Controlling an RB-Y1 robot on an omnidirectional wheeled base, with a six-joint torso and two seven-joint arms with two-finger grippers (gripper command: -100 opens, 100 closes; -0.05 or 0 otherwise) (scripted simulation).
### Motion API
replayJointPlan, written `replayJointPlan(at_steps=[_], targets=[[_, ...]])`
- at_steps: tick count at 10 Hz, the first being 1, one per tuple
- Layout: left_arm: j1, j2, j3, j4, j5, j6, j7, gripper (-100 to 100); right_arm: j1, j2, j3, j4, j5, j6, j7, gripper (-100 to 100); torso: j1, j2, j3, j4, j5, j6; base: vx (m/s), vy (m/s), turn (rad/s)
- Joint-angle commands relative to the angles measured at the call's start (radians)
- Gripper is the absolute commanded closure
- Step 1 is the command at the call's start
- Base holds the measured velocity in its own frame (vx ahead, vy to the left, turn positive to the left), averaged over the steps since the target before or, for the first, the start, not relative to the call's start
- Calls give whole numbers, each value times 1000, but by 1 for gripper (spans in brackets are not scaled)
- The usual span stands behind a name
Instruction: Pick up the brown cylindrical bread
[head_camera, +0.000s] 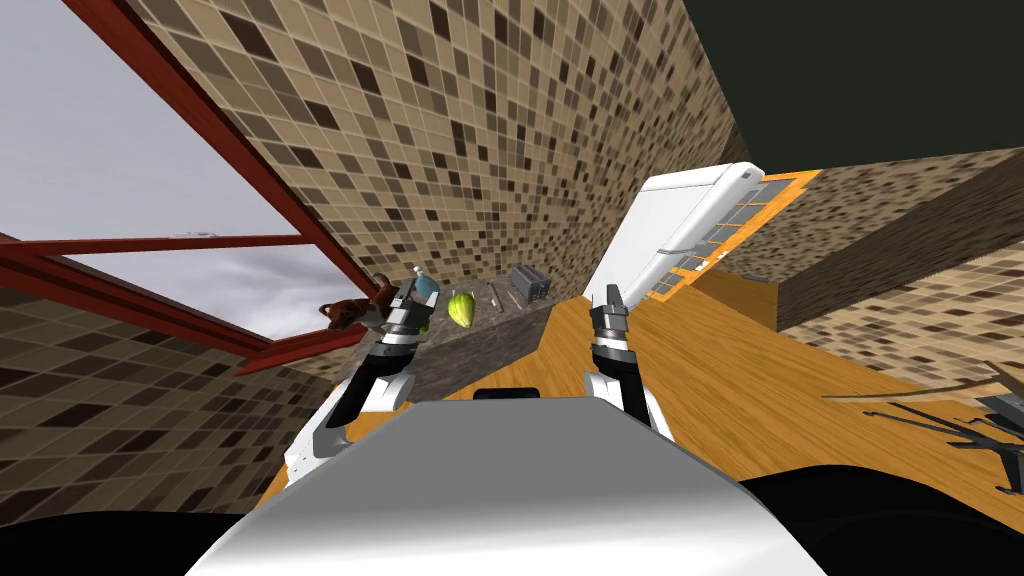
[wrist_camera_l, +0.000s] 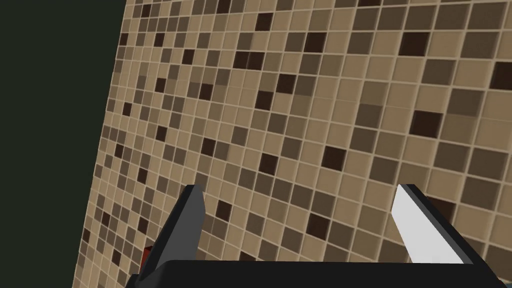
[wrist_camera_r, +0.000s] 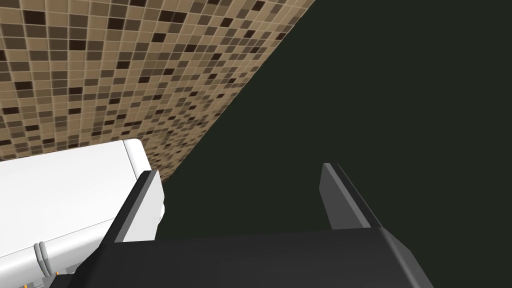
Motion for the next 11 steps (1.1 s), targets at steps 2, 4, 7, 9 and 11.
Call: replayJointPlan(at_steps=[2, 4, 7, 9, 11], targets=[[-23, 78, -4, -4, 44, 29, 35, -100, 0, 0, 0, 0, 0, 0, 0, 0, 0, 0, 0, 0, 0, 0, -41, 9, -39], [-40, 137, -10, -6, 74, 50, 58, -100, 0, 0, 0, 0, 0, 0, 0, 0, -1, 0, 0, 0, 0, 0, -43, 10, -65], [-57, 225, -19, -7, 107, 72, 80, -100, 0, 0, 0, 0, 0, 0, 0, 0, -1, 0, 0, 0, 0, 0, -34, 7, -71], [-76, 286, -30, -8, 140, 95, 103, -100, 0, 0, 0, 0, 0, 0, 0, 0, -1, 0, 0, 0, 0, 0, -35, 9, -89], [-95, 338, -45, -8, 175, 120, 125, -100, 0, 0, 0, 0, 0, 0, 0, 0, -1, -2, -1, 0, 0, 0, -15, 9, -53]])
